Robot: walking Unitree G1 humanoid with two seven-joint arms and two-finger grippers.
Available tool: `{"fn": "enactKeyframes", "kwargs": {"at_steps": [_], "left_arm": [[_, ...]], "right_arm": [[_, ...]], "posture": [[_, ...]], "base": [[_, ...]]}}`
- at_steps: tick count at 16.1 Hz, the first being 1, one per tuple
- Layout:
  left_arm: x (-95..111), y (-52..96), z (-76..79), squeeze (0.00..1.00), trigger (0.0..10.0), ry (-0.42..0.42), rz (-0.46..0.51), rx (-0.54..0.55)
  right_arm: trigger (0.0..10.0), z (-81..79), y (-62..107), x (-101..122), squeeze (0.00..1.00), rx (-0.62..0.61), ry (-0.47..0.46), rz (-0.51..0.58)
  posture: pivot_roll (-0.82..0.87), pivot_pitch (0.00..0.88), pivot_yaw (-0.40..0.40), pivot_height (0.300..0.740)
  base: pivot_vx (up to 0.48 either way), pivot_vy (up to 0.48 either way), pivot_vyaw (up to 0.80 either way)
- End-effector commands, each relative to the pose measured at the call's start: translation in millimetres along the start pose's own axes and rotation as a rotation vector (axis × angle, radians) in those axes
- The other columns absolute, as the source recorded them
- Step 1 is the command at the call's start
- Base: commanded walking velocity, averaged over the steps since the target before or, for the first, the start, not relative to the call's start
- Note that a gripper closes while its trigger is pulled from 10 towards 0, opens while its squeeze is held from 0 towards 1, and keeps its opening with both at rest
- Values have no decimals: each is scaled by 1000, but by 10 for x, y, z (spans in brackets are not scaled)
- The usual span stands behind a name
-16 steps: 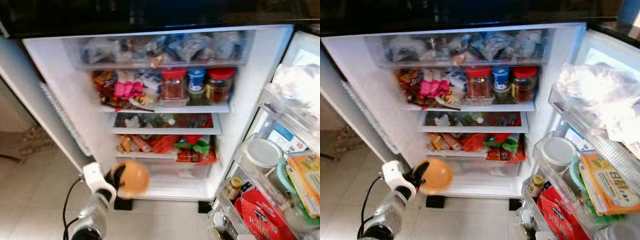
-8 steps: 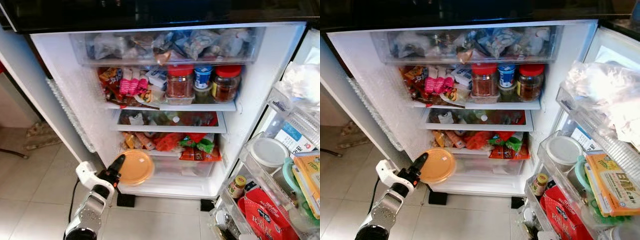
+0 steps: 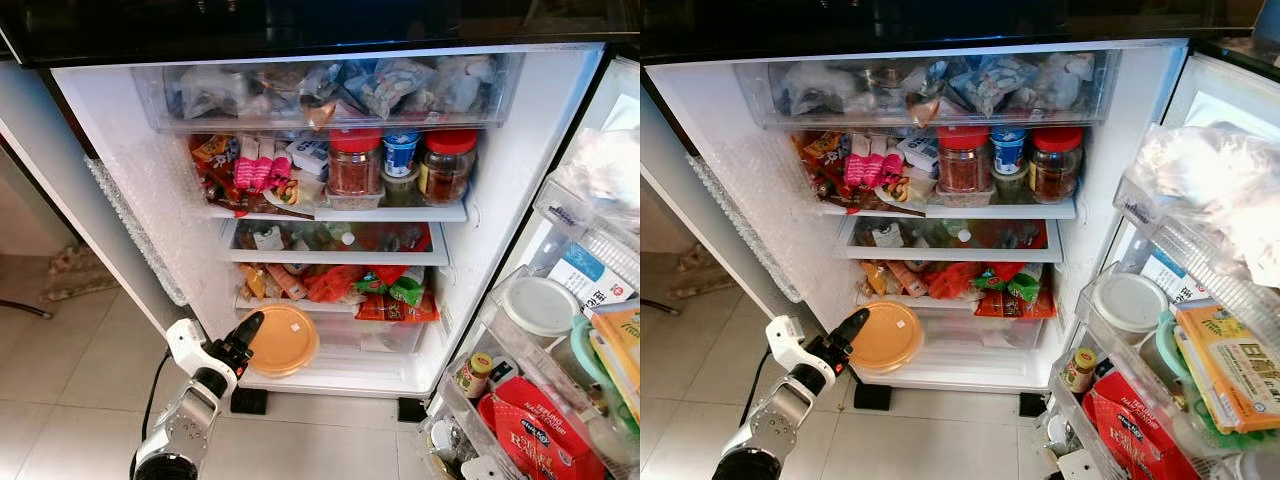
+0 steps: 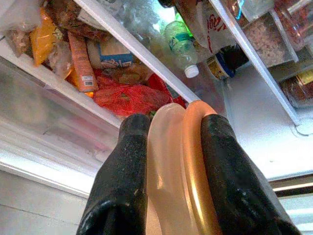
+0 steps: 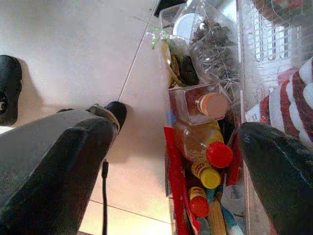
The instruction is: Restocking fridge
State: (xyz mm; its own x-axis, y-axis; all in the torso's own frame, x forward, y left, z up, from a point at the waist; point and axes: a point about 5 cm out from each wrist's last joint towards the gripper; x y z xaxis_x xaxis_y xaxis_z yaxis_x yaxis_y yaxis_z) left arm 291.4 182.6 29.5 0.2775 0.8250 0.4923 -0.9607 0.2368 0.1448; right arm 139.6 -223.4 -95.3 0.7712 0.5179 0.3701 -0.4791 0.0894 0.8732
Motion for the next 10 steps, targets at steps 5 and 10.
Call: {"fn": "enactKeyframes", "kwargs": {"at_steps": [5, 10], "left_arm": [[143, -73, 134, 0, 10000, -67, 39, -35], [150, -107, 193, 0, 10000, -94, 62, -30]], "right_arm": [[10000, -25, 5, -21, 0, 2, -33, 0], [10000, -18, 8, -4, 0, -10, -66, 28]], "posture": [[-42, 22, 61, 685], [-41, 25, 59, 660]], "base": [[0, 0, 0], [0, 0, 0]]}}
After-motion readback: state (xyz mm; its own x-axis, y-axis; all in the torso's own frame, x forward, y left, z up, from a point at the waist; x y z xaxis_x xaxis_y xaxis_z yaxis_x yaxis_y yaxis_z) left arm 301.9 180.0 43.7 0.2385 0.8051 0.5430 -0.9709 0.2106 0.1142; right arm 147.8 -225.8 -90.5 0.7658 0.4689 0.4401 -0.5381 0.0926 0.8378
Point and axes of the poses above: a point about 5 cm out from each wrist's last joint towards the gripper, its own y axis pointing back from the gripper into the wrist, its own x axis along the axis of the wrist's last joint, z = x × y, and after that the axes turned 14 degrees about y, right-handed
